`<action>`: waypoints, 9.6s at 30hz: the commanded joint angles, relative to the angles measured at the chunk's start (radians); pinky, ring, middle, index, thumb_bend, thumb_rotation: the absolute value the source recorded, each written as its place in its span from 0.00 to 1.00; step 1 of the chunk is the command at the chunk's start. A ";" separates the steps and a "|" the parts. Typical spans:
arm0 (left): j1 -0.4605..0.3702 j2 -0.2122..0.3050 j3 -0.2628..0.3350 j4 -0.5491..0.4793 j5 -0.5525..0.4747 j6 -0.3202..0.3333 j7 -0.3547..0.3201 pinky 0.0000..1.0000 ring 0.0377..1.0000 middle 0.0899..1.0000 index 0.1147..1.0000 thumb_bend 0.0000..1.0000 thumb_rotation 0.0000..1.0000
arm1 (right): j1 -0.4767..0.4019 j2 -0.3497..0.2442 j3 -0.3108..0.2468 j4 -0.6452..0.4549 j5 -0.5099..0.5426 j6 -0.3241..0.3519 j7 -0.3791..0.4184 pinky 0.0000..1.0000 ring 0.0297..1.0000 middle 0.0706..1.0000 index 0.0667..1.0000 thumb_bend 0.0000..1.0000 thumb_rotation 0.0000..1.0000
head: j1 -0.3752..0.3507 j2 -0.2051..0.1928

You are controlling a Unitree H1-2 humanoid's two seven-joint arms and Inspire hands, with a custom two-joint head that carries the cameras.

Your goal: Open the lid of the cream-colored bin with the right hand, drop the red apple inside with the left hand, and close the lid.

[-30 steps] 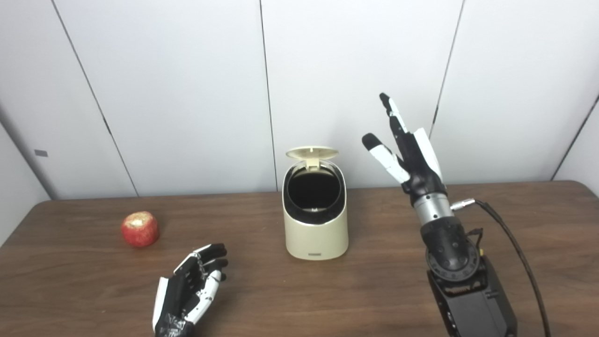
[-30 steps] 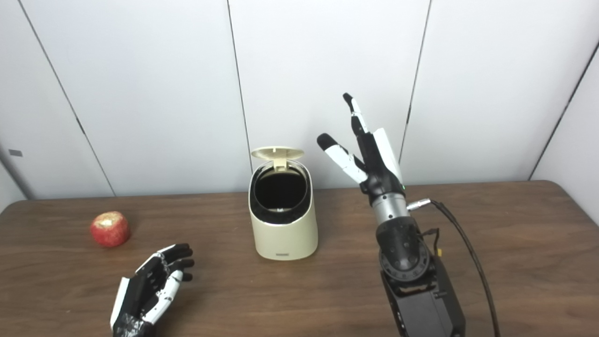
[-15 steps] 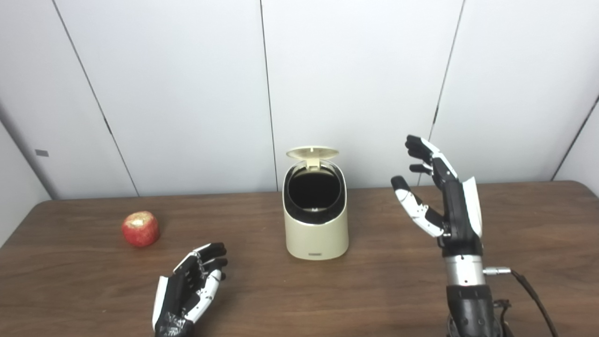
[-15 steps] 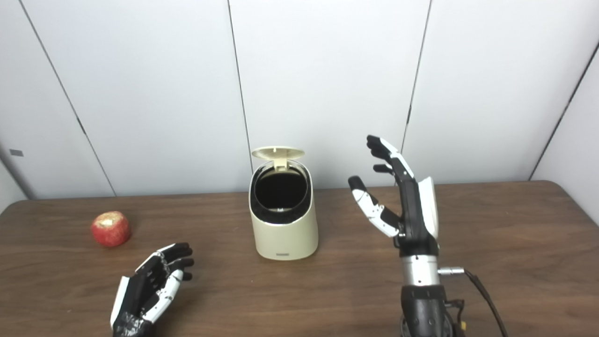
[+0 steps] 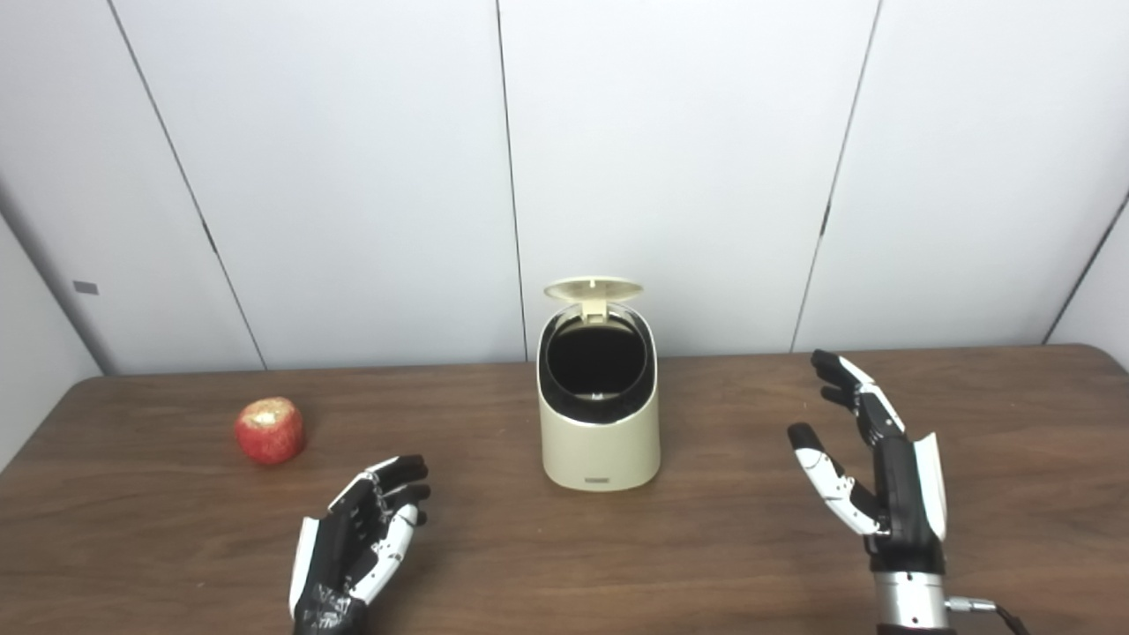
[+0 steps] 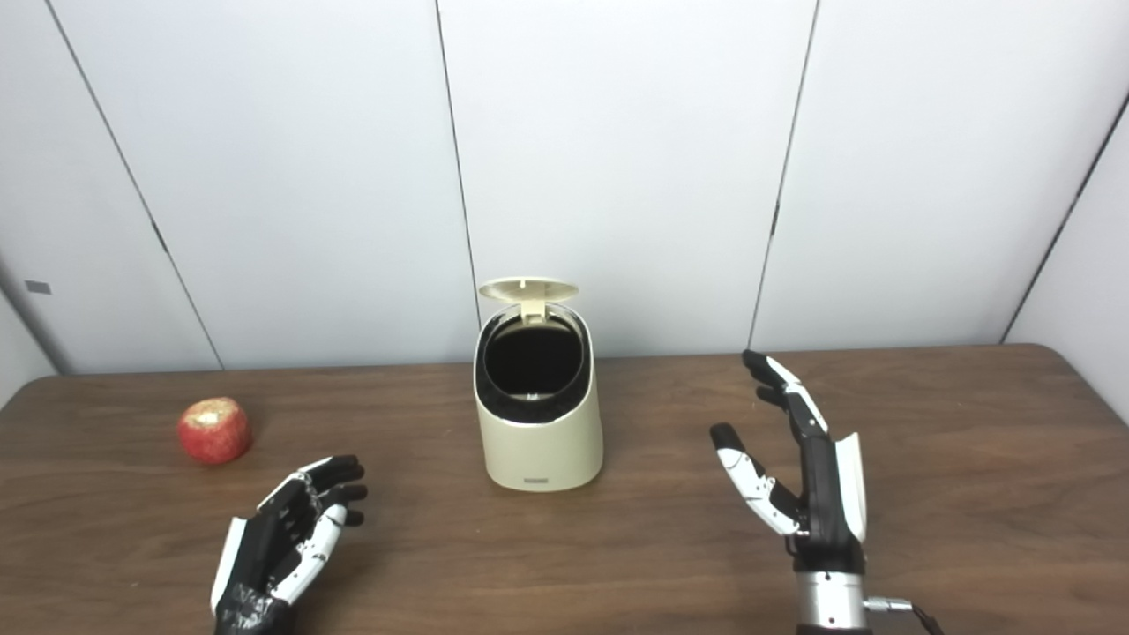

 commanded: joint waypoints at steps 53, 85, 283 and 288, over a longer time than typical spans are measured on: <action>-0.201 0.053 0.139 -0.217 0.675 0.387 0.310 0.74 0.98 1.00 1.00 0.99 0.39 | 0.055 -0.023 -0.167 0.058 0.118 -0.012 0.163 0.74 0.80 0.79 0.78 0.20 0.07 | 0.293 0.009; -0.480 0.138 0.110 0.171 0.784 0.607 0.246 1.00 0.99 0.98 0.97 1.00 0.32 | 0.014 -0.030 -0.233 -0.010 0.171 0.017 0.223 0.43 0.59 0.61 0.59 0.60 0.75 | 0.509 -0.021; -0.557 -0.027 -0.211 0.364 0.598 -0.020 0.462 0.28 0.38 0.42 0.46 0.50 0.00 | 0.018 0.120 -0.103 0.084 -0.037 -0.013 0.043 0.68 0.75 0.75 0.76 0.22 0.35 | -0.030 -0.058; -0.554 -0.026 -0.210 0.344 0.559 -0.020 0.413 0.29 0.38 0.43 0.47 0.50 0.00 | 0.016 0.118 -0.097 0.083 -0.044 -0.007 0.042 0.68 0.76 0.76 0.76 0.22 0.38 | -0.031 -0.059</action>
